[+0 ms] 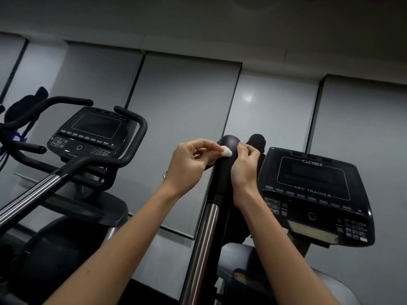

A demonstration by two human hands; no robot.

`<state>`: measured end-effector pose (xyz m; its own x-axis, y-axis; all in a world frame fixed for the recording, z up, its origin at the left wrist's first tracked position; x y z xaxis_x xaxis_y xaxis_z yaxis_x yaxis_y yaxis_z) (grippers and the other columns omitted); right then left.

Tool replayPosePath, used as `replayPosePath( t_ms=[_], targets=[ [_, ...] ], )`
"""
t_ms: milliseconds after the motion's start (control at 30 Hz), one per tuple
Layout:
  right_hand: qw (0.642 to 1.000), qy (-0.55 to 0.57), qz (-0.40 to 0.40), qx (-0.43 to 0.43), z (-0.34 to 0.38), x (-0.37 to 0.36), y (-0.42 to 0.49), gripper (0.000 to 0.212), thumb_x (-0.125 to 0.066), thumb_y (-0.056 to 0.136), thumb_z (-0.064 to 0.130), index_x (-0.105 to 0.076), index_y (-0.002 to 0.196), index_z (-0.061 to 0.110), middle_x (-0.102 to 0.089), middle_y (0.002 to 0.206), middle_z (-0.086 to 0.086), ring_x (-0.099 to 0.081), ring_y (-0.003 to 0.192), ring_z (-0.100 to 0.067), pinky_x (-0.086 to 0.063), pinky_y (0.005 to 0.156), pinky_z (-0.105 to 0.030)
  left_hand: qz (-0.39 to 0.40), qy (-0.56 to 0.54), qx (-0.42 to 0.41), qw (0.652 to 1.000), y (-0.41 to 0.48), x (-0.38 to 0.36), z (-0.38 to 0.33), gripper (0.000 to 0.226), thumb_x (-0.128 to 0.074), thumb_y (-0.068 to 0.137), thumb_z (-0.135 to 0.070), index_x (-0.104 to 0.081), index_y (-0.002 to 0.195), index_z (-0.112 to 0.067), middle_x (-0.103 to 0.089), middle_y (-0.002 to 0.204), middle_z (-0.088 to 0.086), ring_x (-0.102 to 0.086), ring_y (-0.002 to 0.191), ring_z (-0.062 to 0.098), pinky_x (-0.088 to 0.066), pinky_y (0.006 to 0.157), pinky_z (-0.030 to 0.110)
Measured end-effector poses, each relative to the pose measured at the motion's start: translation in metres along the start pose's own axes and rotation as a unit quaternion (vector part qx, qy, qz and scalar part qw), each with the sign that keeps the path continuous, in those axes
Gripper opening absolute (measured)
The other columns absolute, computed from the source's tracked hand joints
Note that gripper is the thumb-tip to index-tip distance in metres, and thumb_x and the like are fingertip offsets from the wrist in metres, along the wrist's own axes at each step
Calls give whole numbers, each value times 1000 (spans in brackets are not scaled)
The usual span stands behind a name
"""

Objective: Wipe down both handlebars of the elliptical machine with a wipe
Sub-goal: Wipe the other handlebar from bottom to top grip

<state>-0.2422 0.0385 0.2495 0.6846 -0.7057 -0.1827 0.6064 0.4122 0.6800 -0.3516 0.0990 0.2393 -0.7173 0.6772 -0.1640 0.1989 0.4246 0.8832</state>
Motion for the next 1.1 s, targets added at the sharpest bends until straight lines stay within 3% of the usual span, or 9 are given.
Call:
replayPosePath(
  t_ms=[200,300,400,600,767,900,1000,1100],
  targets=[
    [1000,-2,16,-6,1,-1,-2,17,-34,101,27,-35,110,13,-43,86,6,-43,78,-3,-35,64,-14,-106,77,-19,991,30,-1,8,13,-74,79,-12,-70,70,-21,-68,88,0,-65,81,12,-53,69,19],
    [1000,6,17,-7,0,-2,0,15,-34,101,25,-35,109,13,-43,86,6,-42,76,0,-39,58,-5,-142,92,20,985,57,-3,35,7,-73,80,-15,-70,75,-12,-67,88,4,-66,83,18,-53,77,28],
    [1000,15,13,-1,-1,-1,2,14,-35,101,24,-36,107,12,-42,83,5,-42,74,0,-35,51,2,-161,204,54,964,67,5,68,14,-69,85,-16,-72,84,-2,-69,95,13,-66,90,24,-50,81,26],
    [1000,13,5,11,0,1,3,15,-35,101,24,-37,108,10,-41,77,5,-41,68,-1,-35,49,1,-163,265,126,942,69,20,89,22,-65,87,-17,-72,71,-3,-68,76,8,-63,78,19,-38,66,22],
    [1000,14,0,11,0,1,1,15,-36,101,24,-37,107,10,-43,83,6,-43,74,0,-35,52,2,-152,99,175,968,71,4,82,10,-69,84,-16,-72,80,-8,-72,85,11,-68,81,23,-56,80,34],
    [1000,24,0,10,0,1,1,14,-36,101,22,-37,108,10,-44,85,6,-44,76,1,-35,53,3,-112,-72,173,976,55,-3,67,9,-70,84,-16,-69,83,-7,-68,72,8,-63,62,18,-54,61,29],
    [1000,28,0,13,1,0,0,13,-36,101,22,-37,107,10,-44,87,6,-44,77,1,-36,54,2,-68,-100,127,985,38,-3,44,6,-67,85,-12,-70,84,-7,-70,73,5,-65,60,13,-52,59,25],
    [1000,25,-5,17,2,0,0,13,-36,101,22,-37,107,11,-43,86,6,-43,77,0,-37,58,0,-14,-75,79,994,10,3,22,10,-64,83,-5,-70,78,-11,-74,76,-2,-69,71,8,-54,65,17]
  ],
)
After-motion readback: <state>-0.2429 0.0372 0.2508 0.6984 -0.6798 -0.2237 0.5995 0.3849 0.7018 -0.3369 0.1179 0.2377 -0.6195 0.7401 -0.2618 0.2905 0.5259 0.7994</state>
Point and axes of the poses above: each hand's wrist, its own y-axis towards the middle knuckle, its own x-axis out of the back of the hand, z = x × y, the point moved 7 cm from there along y, towards the middle knuckle
